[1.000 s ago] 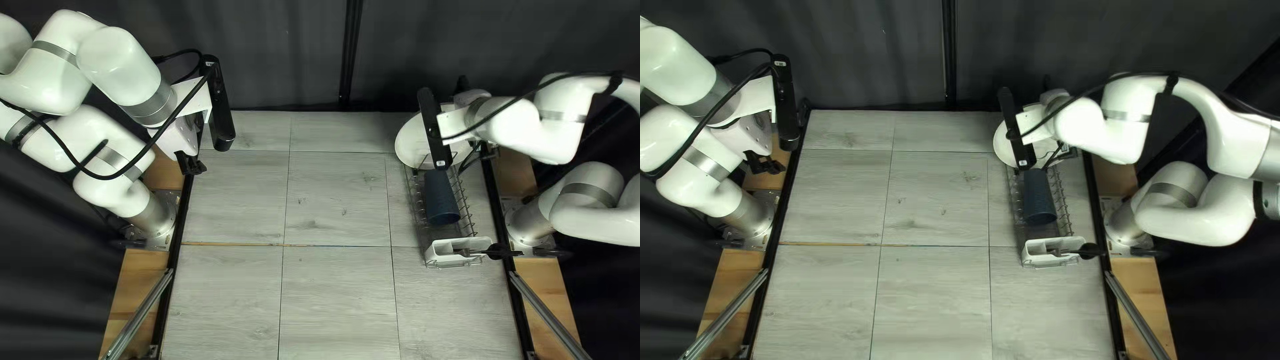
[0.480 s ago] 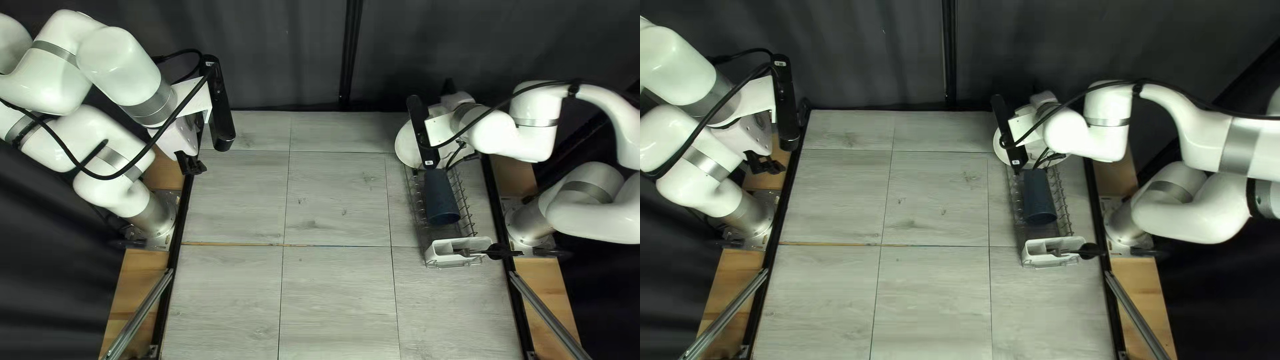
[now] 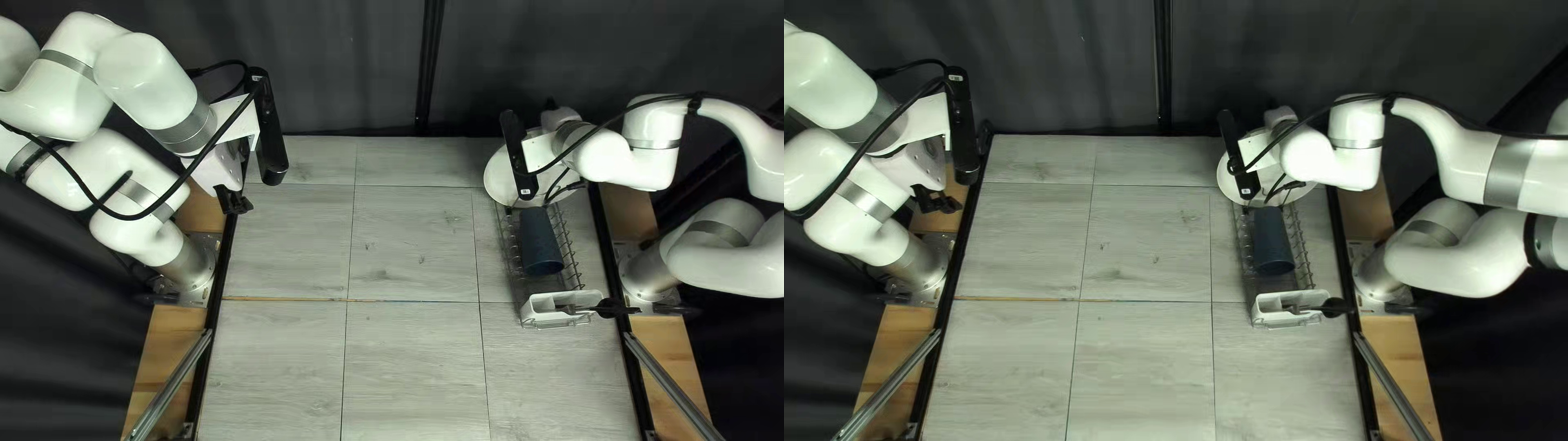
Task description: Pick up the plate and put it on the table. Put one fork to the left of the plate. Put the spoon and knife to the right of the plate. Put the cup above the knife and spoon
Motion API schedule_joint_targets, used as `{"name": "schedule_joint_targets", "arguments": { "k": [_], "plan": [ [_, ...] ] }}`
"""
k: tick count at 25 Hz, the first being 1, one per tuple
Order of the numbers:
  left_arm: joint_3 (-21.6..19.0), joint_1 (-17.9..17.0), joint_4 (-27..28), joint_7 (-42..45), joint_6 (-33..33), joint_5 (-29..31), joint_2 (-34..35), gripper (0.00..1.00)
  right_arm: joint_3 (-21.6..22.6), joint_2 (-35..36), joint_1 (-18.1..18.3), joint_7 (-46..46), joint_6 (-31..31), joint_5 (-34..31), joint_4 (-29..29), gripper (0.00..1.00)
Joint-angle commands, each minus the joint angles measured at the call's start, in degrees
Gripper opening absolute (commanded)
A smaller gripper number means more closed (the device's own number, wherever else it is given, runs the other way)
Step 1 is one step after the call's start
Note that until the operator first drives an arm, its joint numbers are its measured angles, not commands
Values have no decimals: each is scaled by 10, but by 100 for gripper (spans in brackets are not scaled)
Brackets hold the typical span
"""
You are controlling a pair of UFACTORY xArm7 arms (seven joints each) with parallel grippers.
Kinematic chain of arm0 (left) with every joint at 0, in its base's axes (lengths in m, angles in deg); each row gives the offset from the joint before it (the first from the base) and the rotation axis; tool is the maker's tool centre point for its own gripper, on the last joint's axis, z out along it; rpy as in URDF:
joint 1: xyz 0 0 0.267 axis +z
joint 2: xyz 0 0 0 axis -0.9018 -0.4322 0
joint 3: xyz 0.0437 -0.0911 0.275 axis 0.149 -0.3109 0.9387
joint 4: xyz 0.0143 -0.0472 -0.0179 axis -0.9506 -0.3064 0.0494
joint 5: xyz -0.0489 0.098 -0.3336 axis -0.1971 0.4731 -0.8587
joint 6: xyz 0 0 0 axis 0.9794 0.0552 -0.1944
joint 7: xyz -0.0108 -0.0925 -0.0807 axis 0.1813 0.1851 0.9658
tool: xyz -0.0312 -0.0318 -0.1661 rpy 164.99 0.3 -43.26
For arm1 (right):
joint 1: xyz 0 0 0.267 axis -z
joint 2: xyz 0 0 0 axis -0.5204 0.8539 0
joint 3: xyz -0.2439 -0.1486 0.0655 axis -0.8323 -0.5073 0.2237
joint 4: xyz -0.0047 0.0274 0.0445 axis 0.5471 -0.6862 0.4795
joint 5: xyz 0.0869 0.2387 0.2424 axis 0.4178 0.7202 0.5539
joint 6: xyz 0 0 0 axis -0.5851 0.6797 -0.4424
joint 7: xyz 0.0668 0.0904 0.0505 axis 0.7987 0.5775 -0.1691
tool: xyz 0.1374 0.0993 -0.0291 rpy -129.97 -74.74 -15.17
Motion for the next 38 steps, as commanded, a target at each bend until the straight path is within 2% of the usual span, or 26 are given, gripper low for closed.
{"name": "schedule_joint_targets", "arguments": {
  "k": [1,6,9,12,15,17,19,26,28,38],
  "plan": [
    [0,0,0,0,0,0,0,100,-9,-4,5,-32,40,8,54,0],
    [0,0,0,0,0,0,0,100,-8,44,23,-69,110,25,174,0],
    [0,0,0,0,0,0,0,100,9,127,36,-65,184,52,279,0],
    [0,0,0,0,0,0,0,100,41,228,44,-12,271,74,385,0],
    [0,0,0,0,0,0,0,100,46,282,34,15,317,125,446,0],
    [0,0,0,0,0,0,0,100,46,297,30,19,320,161,457,0],
    [0,0,0,0,0,0,0,100,48,288,22,-3,306,188,441,0],
    [0,0,0,0,0,0,0,100,48,288,22,-3,306,188,441,0],
    [0,0,0,0,0,0,0,100,43,280,20,-22,277,197,420,0],
    [0,0,0,0,0,0,0,100,59,388,9,81,255,290,475,0]
  ]
}}
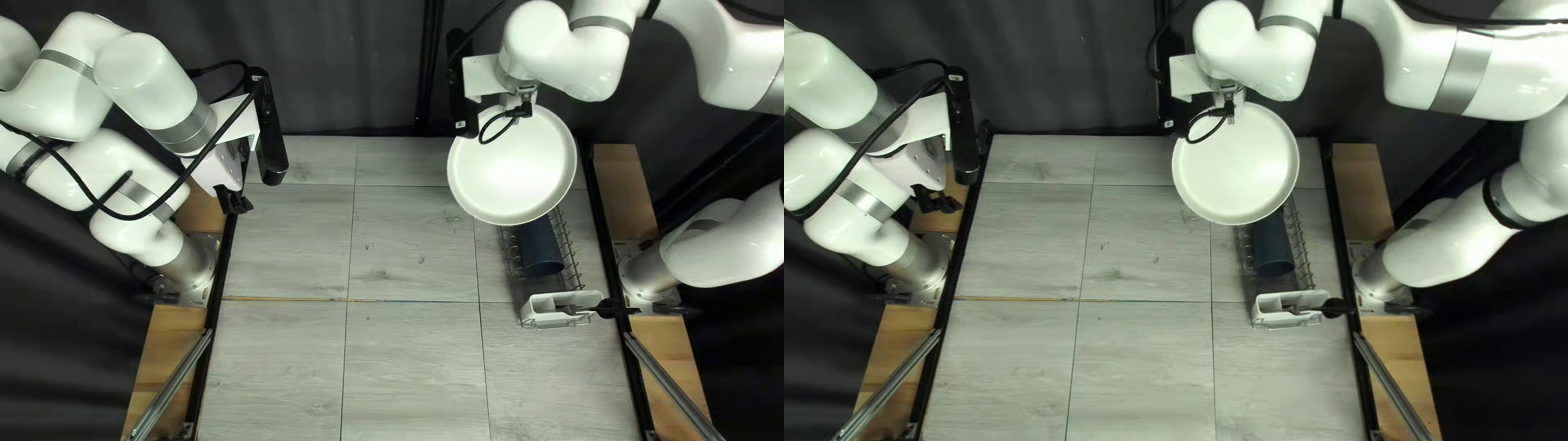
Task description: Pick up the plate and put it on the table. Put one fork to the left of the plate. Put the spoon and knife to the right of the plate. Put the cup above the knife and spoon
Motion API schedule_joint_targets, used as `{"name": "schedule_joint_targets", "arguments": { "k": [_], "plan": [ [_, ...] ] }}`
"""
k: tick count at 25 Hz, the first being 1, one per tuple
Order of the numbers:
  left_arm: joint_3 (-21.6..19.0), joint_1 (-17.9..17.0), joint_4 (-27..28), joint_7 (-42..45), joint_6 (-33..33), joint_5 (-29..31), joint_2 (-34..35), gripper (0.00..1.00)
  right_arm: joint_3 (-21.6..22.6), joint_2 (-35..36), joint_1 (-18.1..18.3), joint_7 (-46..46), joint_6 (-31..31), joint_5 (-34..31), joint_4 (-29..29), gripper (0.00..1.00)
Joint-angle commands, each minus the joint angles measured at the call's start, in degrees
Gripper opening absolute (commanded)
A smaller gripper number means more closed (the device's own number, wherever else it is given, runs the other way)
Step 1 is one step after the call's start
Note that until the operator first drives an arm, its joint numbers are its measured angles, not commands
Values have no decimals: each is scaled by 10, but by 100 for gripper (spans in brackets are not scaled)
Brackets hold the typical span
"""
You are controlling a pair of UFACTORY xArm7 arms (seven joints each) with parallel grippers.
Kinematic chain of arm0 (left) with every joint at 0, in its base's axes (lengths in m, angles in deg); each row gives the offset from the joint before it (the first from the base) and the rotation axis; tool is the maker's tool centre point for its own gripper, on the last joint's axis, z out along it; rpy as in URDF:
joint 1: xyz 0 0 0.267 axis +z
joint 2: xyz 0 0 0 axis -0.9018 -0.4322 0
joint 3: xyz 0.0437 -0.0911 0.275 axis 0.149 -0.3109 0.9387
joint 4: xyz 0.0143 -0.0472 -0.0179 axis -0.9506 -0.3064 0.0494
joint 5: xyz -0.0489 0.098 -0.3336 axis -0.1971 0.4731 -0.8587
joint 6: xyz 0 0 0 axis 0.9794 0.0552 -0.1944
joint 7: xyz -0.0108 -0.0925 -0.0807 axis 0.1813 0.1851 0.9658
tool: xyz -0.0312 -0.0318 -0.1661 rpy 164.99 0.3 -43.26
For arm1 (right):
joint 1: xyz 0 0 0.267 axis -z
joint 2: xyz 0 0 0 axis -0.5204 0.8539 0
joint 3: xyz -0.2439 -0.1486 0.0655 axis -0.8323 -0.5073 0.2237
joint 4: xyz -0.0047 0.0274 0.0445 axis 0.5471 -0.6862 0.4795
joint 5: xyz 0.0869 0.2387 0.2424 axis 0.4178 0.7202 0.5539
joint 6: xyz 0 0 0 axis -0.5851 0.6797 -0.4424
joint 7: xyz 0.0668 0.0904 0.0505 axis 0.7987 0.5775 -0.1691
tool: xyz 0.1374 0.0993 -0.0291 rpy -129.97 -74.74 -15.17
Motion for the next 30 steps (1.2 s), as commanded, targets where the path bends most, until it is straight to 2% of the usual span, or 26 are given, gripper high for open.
{"name": "schedule_joint_targets", "arguments": {
  "k": [1,5,7,18,20,26,30],
  "plan": [
    [0,0,0,0,0,0,0,100,3,63,-4,62,-24,45,19,0],
    [0,0,0,0,0,0,0,100,3,106,-10,121,-65,68,13,0],
    [0,0,0,0,0,0,0,100,8,129,-22,165,-108,82,-2,0],
    [0,0,0,0,0,0,0,100,12,134,-28,168,-125,79,-15,0],
    [0,0,0,0,0,0,0,100,18,158,-37,174,-146,80,-10,0],
    [0,0,0,0,0,0,0,100,19,260,-89,199,-175,48,56,0],
    [0,0,0,0,0,0,0,100,19,293,-103,202,-197,42,65,0]
  ]
}}
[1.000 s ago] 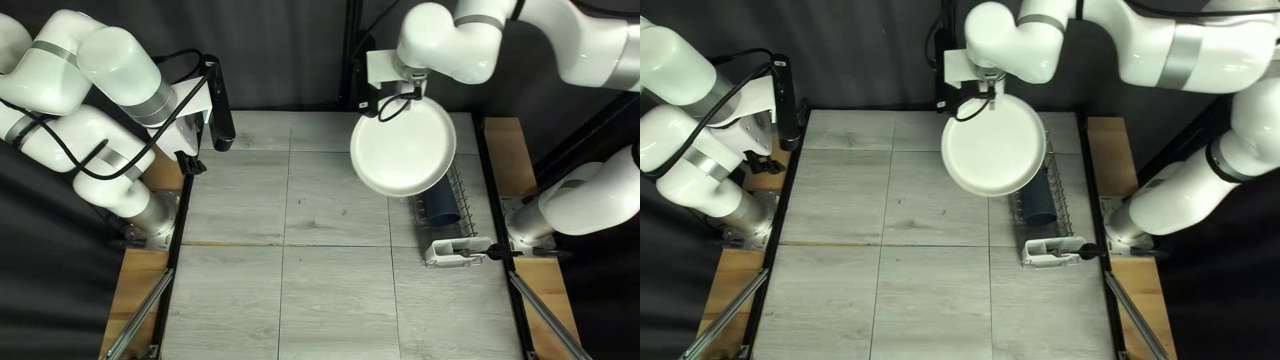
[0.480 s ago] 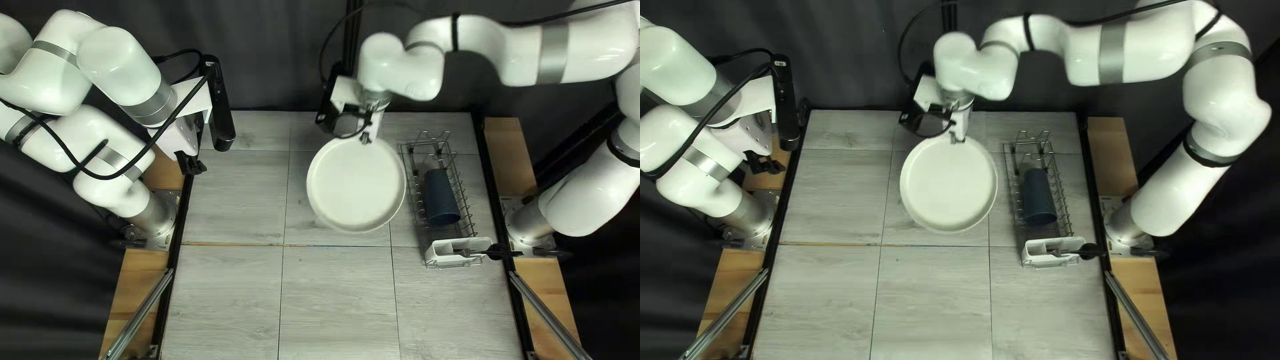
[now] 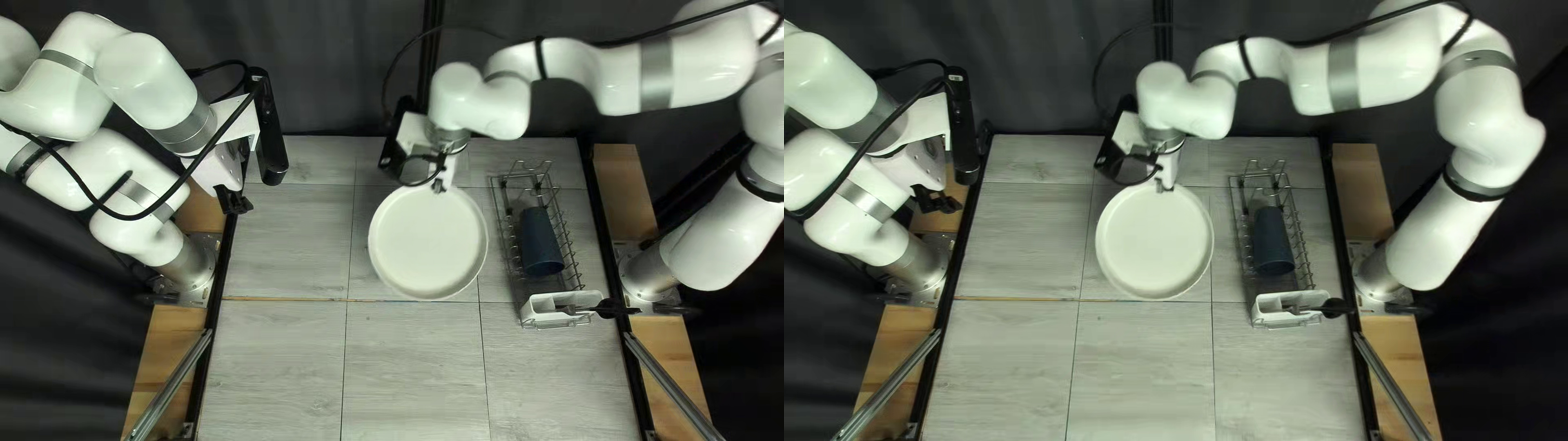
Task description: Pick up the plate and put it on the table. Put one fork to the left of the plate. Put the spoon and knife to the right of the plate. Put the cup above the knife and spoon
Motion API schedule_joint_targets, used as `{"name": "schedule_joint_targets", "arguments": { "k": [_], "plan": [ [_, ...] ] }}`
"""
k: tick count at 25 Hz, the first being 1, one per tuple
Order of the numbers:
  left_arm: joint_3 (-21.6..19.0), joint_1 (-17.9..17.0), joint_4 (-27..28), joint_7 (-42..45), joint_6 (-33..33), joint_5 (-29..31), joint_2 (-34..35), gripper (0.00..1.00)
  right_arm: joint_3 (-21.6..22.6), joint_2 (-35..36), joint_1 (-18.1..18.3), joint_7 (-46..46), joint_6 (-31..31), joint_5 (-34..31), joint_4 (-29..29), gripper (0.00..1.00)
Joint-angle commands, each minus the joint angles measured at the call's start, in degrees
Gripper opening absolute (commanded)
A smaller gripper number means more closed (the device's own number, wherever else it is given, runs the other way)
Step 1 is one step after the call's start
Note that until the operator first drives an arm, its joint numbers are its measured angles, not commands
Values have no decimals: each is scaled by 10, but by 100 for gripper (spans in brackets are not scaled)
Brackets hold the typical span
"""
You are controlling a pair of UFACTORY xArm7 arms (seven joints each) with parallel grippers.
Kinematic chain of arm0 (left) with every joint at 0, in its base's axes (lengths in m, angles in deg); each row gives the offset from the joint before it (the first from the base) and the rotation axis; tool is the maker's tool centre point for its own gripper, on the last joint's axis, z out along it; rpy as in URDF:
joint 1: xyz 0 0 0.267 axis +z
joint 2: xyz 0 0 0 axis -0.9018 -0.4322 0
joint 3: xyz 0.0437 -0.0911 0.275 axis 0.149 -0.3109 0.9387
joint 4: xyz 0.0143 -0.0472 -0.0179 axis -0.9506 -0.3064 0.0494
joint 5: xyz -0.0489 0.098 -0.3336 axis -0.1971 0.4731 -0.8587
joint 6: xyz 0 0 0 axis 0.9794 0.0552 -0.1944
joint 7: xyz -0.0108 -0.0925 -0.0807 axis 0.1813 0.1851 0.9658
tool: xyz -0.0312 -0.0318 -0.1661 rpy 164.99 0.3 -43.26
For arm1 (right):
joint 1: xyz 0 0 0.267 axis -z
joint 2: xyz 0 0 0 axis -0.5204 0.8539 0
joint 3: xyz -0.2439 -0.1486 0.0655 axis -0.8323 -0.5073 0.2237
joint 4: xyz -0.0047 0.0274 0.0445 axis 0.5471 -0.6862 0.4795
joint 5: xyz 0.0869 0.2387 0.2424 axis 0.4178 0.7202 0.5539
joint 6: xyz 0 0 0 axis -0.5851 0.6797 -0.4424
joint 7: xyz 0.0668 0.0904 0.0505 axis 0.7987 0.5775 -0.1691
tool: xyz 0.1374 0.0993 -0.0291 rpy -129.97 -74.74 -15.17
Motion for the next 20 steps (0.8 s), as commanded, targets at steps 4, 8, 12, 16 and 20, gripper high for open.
{"name": "schedule_joint_targets", "arguments": {
  "k": [4,8,12,16,20],
  "plan": [
    [0,0,0,0,0,0,0,100,-3,76,-31,8,-33,-14,35,0],
    [0,0,0,0,0,0,0,100,-1,93,-35,4,-48,-14,35,0],
    [0,0,0,0,0,0,0,100,7,104,-41,1,-76,-12,22,0],
    [0,0,0,0,0,0,0,100,14,119,-49,-4,-90,-11,25,0],
    [0,0,0,0,0,0,0,100,23,132,-43,-22,-103,-3,23,0]
  ]
}}
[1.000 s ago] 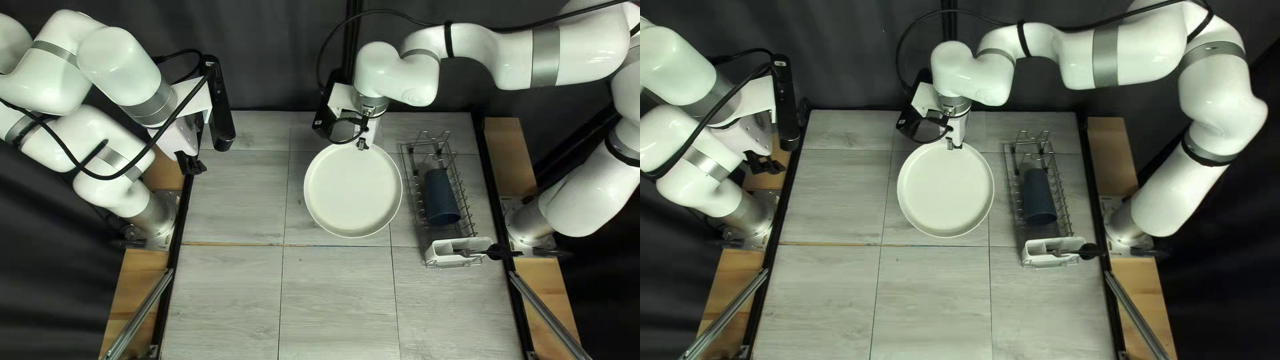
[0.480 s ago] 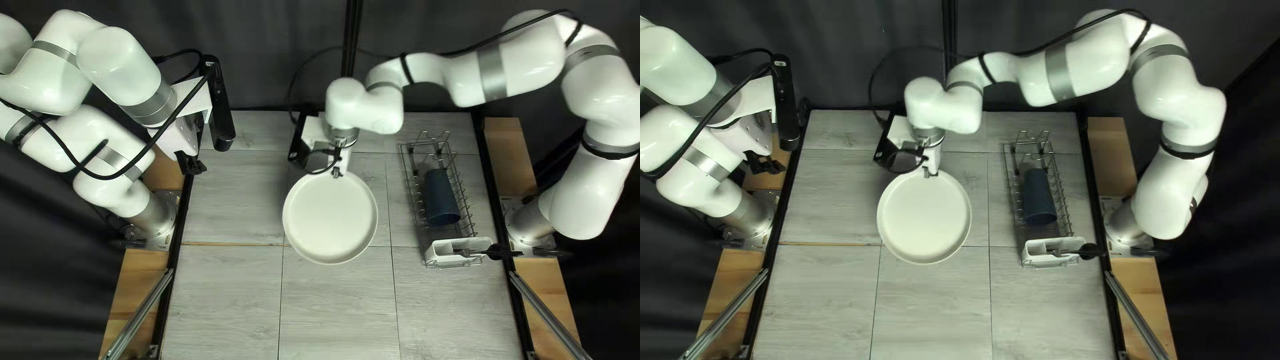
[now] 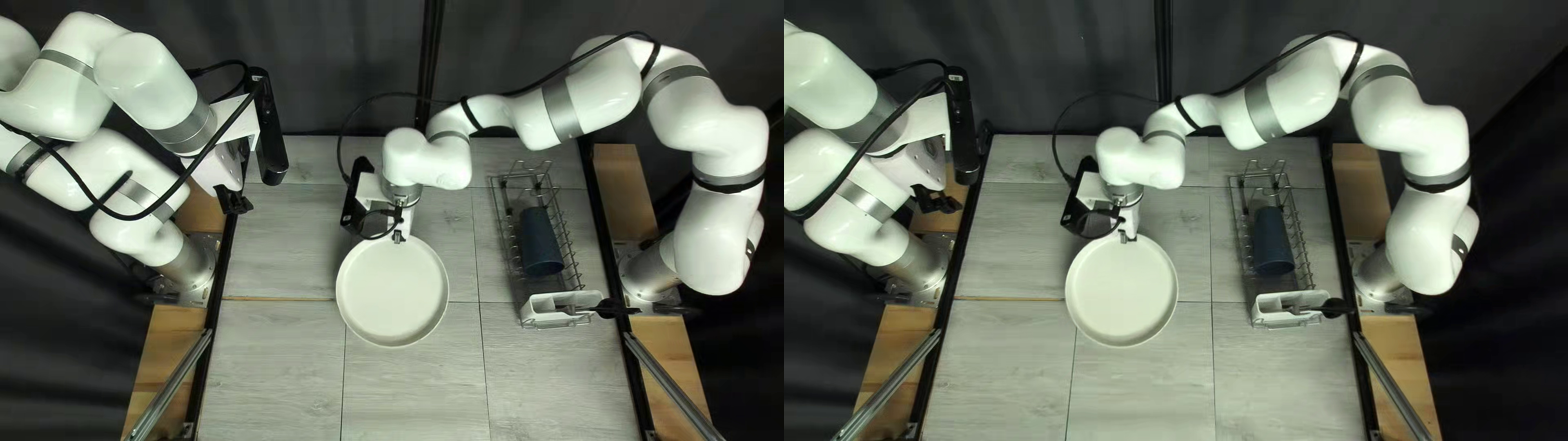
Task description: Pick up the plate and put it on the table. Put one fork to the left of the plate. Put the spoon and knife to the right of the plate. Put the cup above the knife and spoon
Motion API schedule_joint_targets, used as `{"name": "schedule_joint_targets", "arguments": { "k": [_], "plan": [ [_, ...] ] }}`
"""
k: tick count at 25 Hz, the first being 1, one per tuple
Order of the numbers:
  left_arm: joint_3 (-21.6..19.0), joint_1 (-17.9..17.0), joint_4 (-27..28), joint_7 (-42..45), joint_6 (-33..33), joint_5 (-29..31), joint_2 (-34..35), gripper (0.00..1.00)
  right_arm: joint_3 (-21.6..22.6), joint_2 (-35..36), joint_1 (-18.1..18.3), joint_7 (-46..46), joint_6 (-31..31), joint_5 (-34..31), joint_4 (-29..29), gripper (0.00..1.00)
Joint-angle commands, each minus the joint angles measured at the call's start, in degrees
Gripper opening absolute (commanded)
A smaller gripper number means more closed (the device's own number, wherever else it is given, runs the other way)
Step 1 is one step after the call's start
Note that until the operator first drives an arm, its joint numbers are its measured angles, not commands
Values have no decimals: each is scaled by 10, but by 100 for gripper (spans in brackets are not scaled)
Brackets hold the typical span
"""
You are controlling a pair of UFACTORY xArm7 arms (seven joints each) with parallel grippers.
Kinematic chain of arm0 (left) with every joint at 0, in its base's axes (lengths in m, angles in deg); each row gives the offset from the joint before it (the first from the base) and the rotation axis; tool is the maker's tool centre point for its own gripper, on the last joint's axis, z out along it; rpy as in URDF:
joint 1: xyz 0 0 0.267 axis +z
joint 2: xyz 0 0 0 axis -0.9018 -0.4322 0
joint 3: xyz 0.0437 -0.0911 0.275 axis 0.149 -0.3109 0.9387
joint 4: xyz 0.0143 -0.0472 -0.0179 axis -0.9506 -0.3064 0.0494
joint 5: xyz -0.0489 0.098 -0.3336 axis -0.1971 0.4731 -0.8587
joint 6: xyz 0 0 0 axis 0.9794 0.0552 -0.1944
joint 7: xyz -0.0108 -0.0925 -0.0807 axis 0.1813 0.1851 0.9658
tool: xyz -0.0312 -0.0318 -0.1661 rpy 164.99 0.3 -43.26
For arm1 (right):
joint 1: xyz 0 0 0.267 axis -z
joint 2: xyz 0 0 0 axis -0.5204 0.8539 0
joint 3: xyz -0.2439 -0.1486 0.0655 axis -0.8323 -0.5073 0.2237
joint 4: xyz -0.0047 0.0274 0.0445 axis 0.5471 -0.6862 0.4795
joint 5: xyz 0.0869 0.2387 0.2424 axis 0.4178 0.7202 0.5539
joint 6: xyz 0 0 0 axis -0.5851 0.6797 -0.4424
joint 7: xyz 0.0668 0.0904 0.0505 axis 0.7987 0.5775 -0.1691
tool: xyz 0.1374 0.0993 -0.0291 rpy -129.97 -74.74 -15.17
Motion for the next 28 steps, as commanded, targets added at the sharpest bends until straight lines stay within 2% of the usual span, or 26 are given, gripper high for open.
{"name": "schedule_joint_targets", "arguments": {
  "k": [1,10,11,12,13,14,15,17,20,23,28],
  "plan": [
    [0,0,0,0,0,0,0,100,9,16,6,-20,-13,8,0,0],
    [0,0,0,0,0,0,0,100,5,47,-1,-30,-10,3,26,1],
    [0,0,0,0,0,0,0,100,3,51,-3,-31,-10,1,29,5],
    [0,0,0,0,0,0,0,100,1,54,-5,-31,-10,-3,31,29],
    [0,0,0,0,0,0,0,100,-1,55,-7,-31,-11,-7,32,39],
    [0,0,0,0,0,0,0,100,-7,58,-13,-30,-12,-15,35,72],
    [0,0,0,0,0,0,0,100,-10,60,-17,-28,-12,-20,37,85],
    [0,0,0,0,0,0,0,100,-24,69,-31,-23,-13,-38,45,100],
    [0,0,0,0,0,0,0,100,-34,62,-38,-16,-14,-54,39,100],
    [0,0,0,0,0,0,0,100,-39,26,-38,-9,-5,-68,16,100],
    [0,0,0,0,0,0,0,100,-33,-91,-9,-19,33,-65,-61,100]
  ]
}}
